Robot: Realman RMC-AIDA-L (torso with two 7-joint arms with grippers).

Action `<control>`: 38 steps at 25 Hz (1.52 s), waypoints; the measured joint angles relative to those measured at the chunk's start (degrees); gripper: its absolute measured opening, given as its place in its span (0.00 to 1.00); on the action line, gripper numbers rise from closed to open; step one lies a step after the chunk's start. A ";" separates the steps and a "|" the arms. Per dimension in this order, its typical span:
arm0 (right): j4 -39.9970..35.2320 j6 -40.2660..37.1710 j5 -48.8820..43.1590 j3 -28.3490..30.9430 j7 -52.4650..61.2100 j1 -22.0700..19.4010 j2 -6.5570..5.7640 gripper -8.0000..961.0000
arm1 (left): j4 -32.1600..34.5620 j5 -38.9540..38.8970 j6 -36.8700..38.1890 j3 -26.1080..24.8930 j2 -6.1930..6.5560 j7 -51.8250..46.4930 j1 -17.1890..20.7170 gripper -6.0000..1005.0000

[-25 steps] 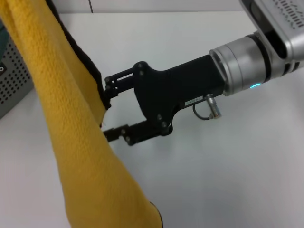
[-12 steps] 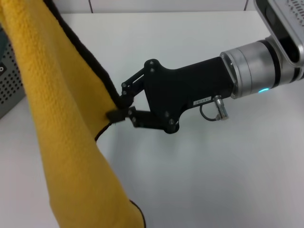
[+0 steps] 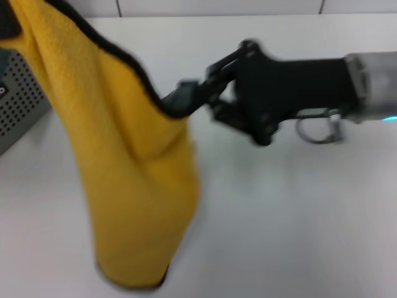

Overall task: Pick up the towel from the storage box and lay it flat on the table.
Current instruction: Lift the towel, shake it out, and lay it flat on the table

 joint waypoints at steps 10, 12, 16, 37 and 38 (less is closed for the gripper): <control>-16.47 3.05 -0.45 13.66 7.28 -7.33 -0.55 0.01 | 2.56 20.08 -1.02 -13.35 -4.38 3.37 -3.86 0.03; -18.21 5.97 -0.61 14.37 7.51 -7.32 -0.58 0.01 | 2.94 24.20 -2.77 -14.05 -5.21 5.21 -5.27 0.03; -19.89 8.94 -2.99 14.33 10.52 -7.21 -0.61 0.01 | 3.34 29.90 -5.21 -14.38 -5.87 7.72 -7.02 0.04; -16.45 5.92 -8.70 14.62 18.12 -11.16 -0.88 0.01 | 3.31 28.06 -1.28 -16.51 -4.28 13.29 -6.26 0.04; -17.67 3.27 -9.08 14.11 19.83 -13.06 -0.56 0.01 | 3.82 26.97 0.05 -14.55 -3.26 13.81 -4.73 0.04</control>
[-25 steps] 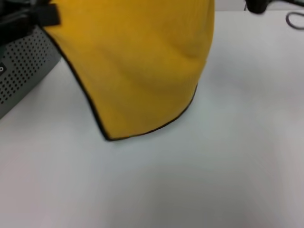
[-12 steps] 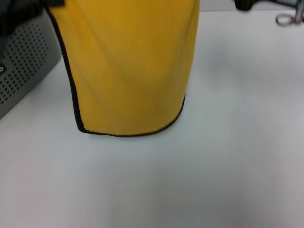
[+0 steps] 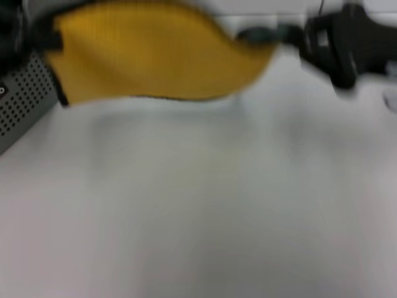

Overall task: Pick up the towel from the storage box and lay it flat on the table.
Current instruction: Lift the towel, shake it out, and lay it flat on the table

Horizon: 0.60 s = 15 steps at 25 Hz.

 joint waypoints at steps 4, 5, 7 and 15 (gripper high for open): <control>-14.76 -6.98 0.47 -0.80 8.42 -9.84 0.97 0.01 | 2.32 -8.61 0.20 10.61 4.67 1.89 6.75 0.04; -17.97 -7.68 0.88 -0.53 10.41 -10.89 0.95 0.01 | 2.66 -10.95 0.18 12.28 5.56 1.88 8.37 0.04; -21.20 -8.70 1.02 -0.26 13.50 -11.30 0.84 0.01 | 2.79 -12.31 0.11 13.26 5.84 1.52 10.14 0.04; 1.36 -4.57 -10.35 -2.40 11.15 -0.49 0.71 0.01 | -2.11 15.61 -0.74 1.65 -2.82 1.07 5.38 0.04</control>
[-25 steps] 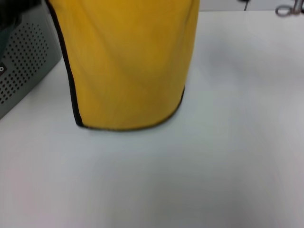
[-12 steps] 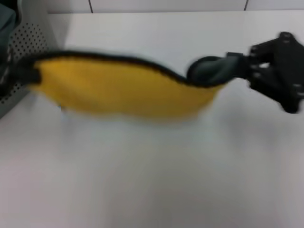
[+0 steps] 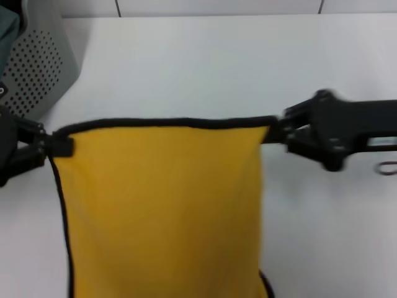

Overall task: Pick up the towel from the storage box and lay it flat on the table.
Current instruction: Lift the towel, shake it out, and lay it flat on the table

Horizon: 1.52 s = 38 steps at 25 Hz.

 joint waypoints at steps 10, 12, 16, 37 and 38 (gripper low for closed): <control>10.28 18.10 -6.35 -3.26 -2.24 7.17 0.16 0.01 | -3.32 18.76 -11.20 -9.94 -2.70 -1.82 -5.78 0.04; 10.37 21.14 -6.47 -4.19 -2.25 7.75 0.10 0.01 | -3.44 19.16 -12.57 -9.91 -2.97 -1.93 -6.00 0.04; 11.00 26.40 -7.33 -6.11 -2.34 9.50 -0.08 0.01 | -4.58 20.96 -15.96 -9.84 -3.85 -1.92 -7.14 0.04; 13.04 43.99 -7.35 -14.13 -2.27 13.91 0.45 0.01 | -11.80 22.23 -30.62 -7.48 -7.08 -0.36 -9.37 0.04; 12.89 43.93 -7.32 -14.56 -2.22 13.93 0.44 0.01 | -12.00 22.23 -30.72 -7.46 -7.08 -0.35 -9.41 0.04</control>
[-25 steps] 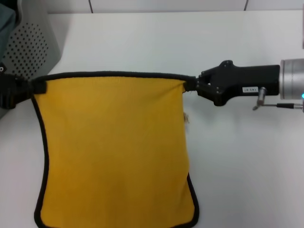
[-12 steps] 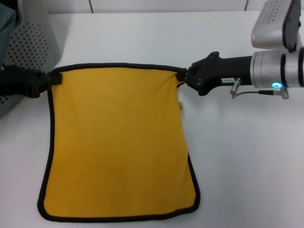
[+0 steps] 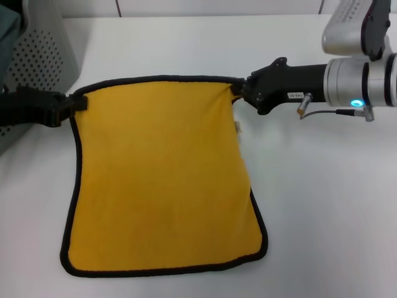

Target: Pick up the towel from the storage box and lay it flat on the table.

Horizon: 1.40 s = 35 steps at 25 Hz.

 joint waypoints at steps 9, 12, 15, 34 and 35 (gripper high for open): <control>-0.61 5.41 2.83 -2.10 0.18 -0.15 -0.01 0.15 | 0.06 -0.82 -0.20 -0.41 -0.56 0.45 -0.09 0.14; -1.32 5.48 2.90 -1.86 0.18 -0.84 0.01 0.23 | -0.17 -2.12 -0.02 -0.61 -0.13 0.64 0.16 0.31; -4.34 4.86 4.03 -1.71 -0.36 -3.87 -0.02 0.29 | -0.21 -5.52 2.23 -0.28 0.22 3.12 0.94 0.45; 5.04 -43.75 13.37 8.67 -18.09 -12.81 -0.79 0.91 | -13.89 -16.96 30.81 2.88 1.12 31.13 4.00 0.61; 5.82 -43.68 12.86 8.65 -17.44 -12.08 -0.83 0.91 | -13.94 -17.18 30.87 2.94 1.12 31.25 3.93 0.61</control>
